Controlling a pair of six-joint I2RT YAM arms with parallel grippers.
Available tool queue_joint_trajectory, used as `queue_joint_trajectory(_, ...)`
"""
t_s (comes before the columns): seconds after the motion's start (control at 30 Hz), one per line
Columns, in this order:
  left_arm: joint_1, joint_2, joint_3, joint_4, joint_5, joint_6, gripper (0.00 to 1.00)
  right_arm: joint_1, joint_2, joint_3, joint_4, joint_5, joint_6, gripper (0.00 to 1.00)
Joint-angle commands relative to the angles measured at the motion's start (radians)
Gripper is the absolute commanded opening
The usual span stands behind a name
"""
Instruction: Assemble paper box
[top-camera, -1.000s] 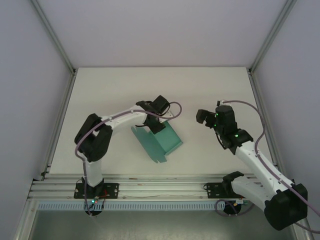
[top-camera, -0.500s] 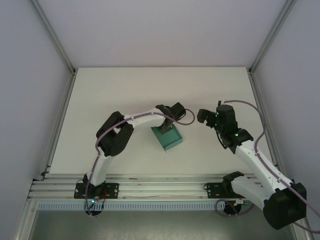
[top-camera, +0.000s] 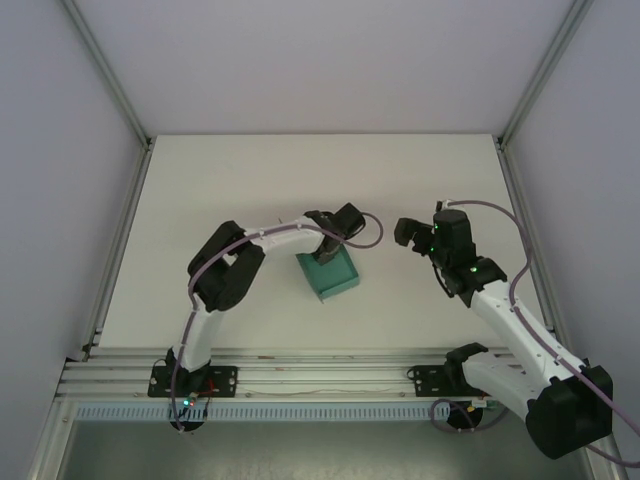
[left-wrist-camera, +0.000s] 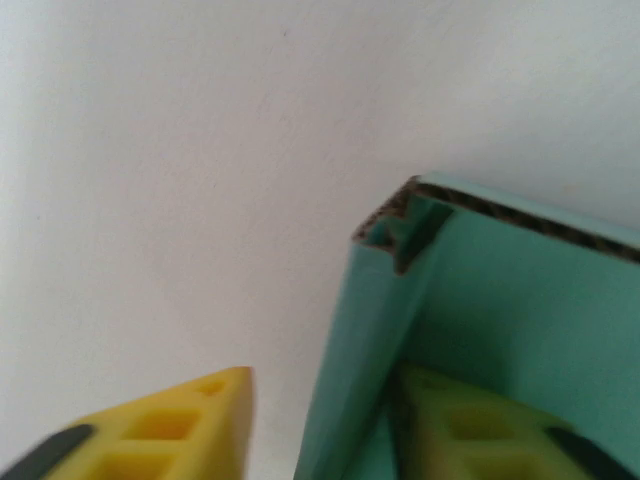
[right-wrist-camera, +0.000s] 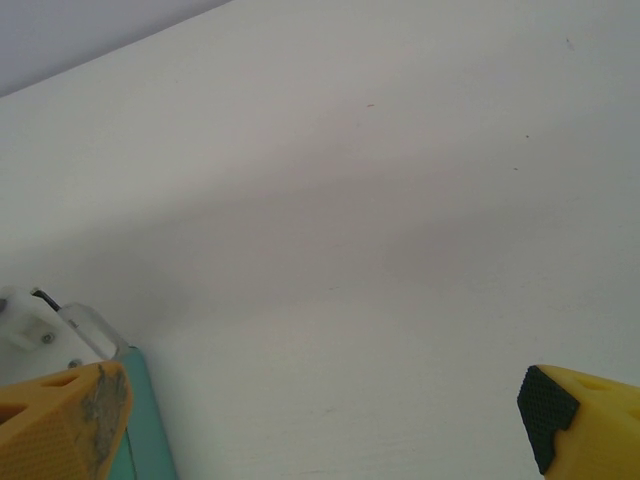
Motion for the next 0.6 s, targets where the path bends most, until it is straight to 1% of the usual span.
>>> queue_joint_trajectory(0.0, -0.004, -0.085, 0.0, 0.0, 0.098, 0.02, 0.53, -0.007, -0.023, 0.014, 0.001, -0.02, -0.025, 1.0)
queue_joint_trajectory(0.07, -0.004, -0.122, 0.012, -0.018, 0.127, 0.039, 0.59, -0.007, -0.027, 0.014, -0.004, -0.031, -0.032, 1.0)
queue_joint_trajectory(0.13, -0.003, -0.161, 0.007, -0.023, 0.157, 0.062, 0.68, -0.006, -0.027, 0.013, -0.008, -0.032, -0.035, 1.0)
queue_joint_trajectory(0.2, -0.003, -0.189, -0.006, -0.019, 0.188, 0.091, 0.82, -0.006, -0.027, 0.011, -0.004, -0.041, -0.041, 1.0)
queue_joint_trajectory(0.23, -0.003, -0.216, -0.009, -0.024, 0.208, 0.103, 0.95, -0.006, -0.027, 0.01, 0.0, -0.044, -0.044, 1.0)
queue_joint_trajectory(0.27, -0.003, -0.233, -0.014, -0.022, 0.219, 0.109, 1.0, -0.008, -0.023, 0.012, 0.003, -0.049, -0.046, 1.0)
queue_joint_trajectory(0.37, -0.002, -0.27, -0.028, 0.019, 0.23, 0.099, 1.0, -0.009, -0.009, 0.015, 0.008, -0.054, -0.056, 1.0)
queue_joint_trajectory(0.43, 0.006, -0.298, -0.034, 0.054, 0.216, 0.046, 1.0, -0.015, 0.011, 0.024, 0.018, -0.074, -0.075, 1.0)
queue_joint_trajectory(0.5, 0.025, -0.345, -0.039, 0.095, 0.193, -0.058, 1.0, -0.023, 0.05, 0.041, 0.029, -0.138, -0.119, 1.0)
queue_joint_trajectory(0.53, 0.038, -0.374, -0.043, 0.108, 0.183, -0.118, 1.0, -0.026, 0.079, 0.057, 0.032, -0.186, -0.151, 1.0)
queue_joint_trajectory(0.57, 0.053, -0.414, -0.064, 0.132, 0.168, -0.176, 1.0, -0.026, 0.119, 0.078, 0.034, -0.258, -0.212, 1.0)
